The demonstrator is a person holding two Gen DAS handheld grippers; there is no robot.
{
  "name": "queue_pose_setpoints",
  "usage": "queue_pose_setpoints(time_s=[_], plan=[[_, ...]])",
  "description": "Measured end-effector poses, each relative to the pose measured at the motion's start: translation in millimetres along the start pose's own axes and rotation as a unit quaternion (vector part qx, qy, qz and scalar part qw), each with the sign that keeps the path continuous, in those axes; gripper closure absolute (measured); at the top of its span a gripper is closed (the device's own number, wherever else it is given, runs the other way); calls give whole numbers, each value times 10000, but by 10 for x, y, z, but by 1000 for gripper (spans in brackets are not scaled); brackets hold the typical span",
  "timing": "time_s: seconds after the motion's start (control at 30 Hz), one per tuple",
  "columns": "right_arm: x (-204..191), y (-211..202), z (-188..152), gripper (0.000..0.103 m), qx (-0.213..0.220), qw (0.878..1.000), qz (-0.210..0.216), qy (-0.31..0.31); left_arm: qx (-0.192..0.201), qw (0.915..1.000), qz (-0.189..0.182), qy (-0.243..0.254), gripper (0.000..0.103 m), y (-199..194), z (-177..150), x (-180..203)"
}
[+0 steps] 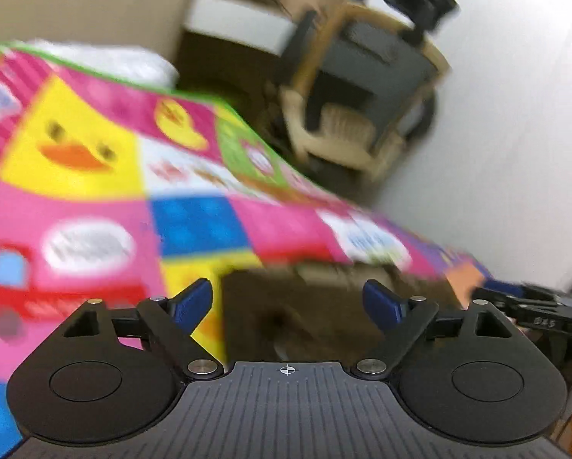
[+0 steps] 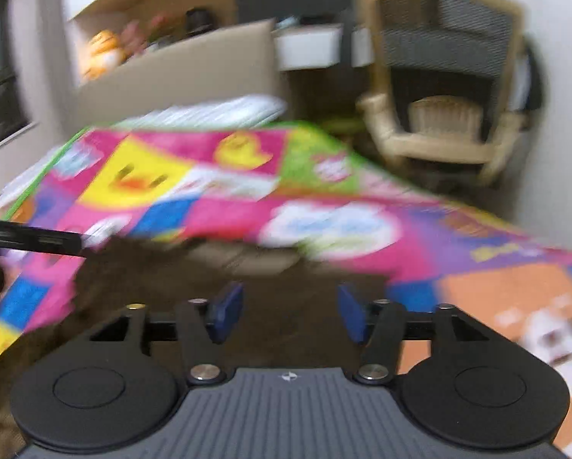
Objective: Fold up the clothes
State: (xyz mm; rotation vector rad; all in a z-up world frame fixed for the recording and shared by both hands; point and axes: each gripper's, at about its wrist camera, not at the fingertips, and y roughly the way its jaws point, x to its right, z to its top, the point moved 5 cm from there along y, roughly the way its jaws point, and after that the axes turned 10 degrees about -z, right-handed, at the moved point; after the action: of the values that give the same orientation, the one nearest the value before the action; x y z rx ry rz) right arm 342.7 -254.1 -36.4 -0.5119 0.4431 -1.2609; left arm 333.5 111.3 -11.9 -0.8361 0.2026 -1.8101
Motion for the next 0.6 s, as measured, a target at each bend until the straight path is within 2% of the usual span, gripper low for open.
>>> queue_pose_setpoints(time_s=[0.17, 0.27, 0.3, 0.33, 0.37, 0.4, 0.43, 0.47, 0.5, 0.6], plan=[[349, 530, -11, 45, -597, 9933, 22, 988, -291, 9989, 34, -375, 11, 334, -81, -229], [277, 823, -114, 45, -862, 9908, 19, 1042, -511, 9976, 15, -470, 12, 572, -220, -261], [218, 860, -129, 45, -834, 9920, 23, 948, -514, 9976, 57, -462, 14, 598, -245, -254], [153, 884, -139, 58, -778, 9935, 28, 829, -516, 9976, 99, -454, 16, 624, -270, -247], [66, 888, -149, 67, -791, 9949, 136, 613, -514, 9976, 142, -431, 26, 650, -289, -243], [-1, 876, -141, 84, -767, 9959, 174, 451, -513, 9978, 175, -381, 49, 672, -286, -245], [-48, 836, -124, 94, -718, 9967, 158, 356, -541, 9977, 172, -372, 60, 683, -271, -241], [-72, 779, -99, 94, -662, 9972, 155, 310, -552, 9977, 165, -371, 74, 677, -256, -237], [-76, 690, -62, 95, -558, 9979, 150, 299, -508, 9979, 130, -372, 84, 620, -238, -220], [2, 268, 110, 96, -164, 9990, 252, 334, -269, 9996, -100, -71, 89, 297, -158, -40]])
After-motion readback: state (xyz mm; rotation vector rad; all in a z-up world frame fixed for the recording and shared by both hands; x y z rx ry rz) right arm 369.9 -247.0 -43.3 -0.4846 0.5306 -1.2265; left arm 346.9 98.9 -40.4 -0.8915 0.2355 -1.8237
